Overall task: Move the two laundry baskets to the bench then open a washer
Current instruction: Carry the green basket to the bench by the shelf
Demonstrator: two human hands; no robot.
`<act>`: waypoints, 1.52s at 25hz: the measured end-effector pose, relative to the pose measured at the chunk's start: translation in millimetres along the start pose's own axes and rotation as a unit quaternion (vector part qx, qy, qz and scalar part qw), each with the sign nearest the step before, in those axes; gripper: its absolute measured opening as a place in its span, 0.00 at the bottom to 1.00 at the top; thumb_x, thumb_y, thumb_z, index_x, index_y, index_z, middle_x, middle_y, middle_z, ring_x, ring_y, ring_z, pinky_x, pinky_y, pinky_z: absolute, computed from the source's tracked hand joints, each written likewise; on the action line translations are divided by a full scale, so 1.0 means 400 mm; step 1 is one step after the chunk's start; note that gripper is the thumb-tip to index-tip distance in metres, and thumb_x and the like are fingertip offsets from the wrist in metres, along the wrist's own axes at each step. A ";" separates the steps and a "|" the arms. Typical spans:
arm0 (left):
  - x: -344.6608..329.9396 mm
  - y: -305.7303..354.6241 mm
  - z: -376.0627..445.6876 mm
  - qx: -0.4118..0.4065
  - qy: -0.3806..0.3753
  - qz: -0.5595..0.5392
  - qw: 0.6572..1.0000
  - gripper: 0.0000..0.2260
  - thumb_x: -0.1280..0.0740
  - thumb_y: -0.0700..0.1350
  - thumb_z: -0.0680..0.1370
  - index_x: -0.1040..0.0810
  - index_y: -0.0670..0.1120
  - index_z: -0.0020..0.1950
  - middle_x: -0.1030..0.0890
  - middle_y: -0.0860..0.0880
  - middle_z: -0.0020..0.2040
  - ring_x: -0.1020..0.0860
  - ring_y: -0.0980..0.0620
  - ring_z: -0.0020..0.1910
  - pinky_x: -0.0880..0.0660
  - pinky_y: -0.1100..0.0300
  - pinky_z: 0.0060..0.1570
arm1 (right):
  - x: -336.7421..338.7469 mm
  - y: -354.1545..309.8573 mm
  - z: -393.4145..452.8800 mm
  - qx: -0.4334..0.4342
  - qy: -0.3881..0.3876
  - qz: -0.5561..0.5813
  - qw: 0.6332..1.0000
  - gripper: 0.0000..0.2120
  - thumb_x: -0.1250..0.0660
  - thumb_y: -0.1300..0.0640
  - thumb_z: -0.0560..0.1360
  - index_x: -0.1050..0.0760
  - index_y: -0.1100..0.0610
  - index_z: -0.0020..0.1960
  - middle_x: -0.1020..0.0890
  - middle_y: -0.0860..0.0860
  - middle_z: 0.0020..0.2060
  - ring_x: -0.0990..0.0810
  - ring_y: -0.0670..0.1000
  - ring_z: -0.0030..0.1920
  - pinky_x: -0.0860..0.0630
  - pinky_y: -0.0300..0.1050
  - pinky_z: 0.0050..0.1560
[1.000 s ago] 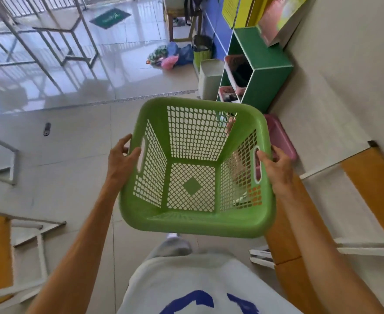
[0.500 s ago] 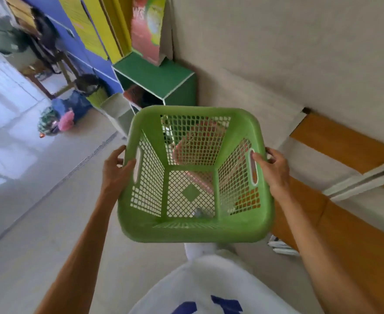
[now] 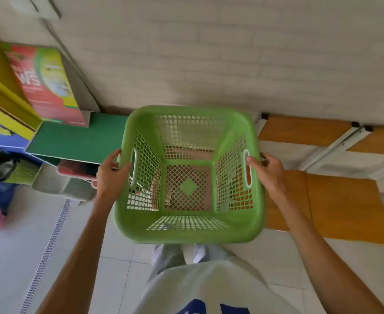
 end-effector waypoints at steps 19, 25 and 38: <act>-0.306 -0.259 0.419 0.117 -0.192 0.117 0.967 0.30 0.37 0.41 0.76 0.40 0.49 0.79 0.19 0.46 0.55 0.20 0.53 0.38 0.23 0.59 0.32 | -0.354 0.249 0.251 -0.185 0.051 -0.088 0.977 0.16 0.32 0.56 0.78 0.23 0.53 0.65 0.17 0.50 0.44 0.20 0.39 0.34 0.29 0.25 0.23; -0.506 -0.531 0.518 0.150 -0.176 0.146 0.962 0.31 0.35 0.43 0.76 0.40 0.54 0.78 0.20 0.47 0.60 0.19 0.49 0.45 0.19 0.55 0.45 | -0.515 0.554 0.377 -0.189 -0.001 -0.147 0.971 0.20 0.34 0.57 0.80 0.28 0.54 0.72 0.19 0.46 0.49 0.20 0.43 0.36 0.24 0.27 0.30; -0.607 -0.752 0.545 0.085 -0.245 0.191 0.947 0.36 0.30 0.44 0.76 0.44 0.51 0.80 0.26 0.41 0.68 0.23 0.40 0.63 0.22 0.40 0.57 | -0.633 0.764 0.456 -0.188 -0.045 -0.213 0.958 0.30 0.29 0.55 0.76 0.37 0.59 0.73 0.22 0.58 0.65 0.20 0.58 0.62 0.26 0.39 0.55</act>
Point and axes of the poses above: each hand's wrist, its own z-axis towards the middle knuckle, its own x-axis out of the back of the hand, y = z × x, the point moved 1 cm from there along z, towards the middle knuckle
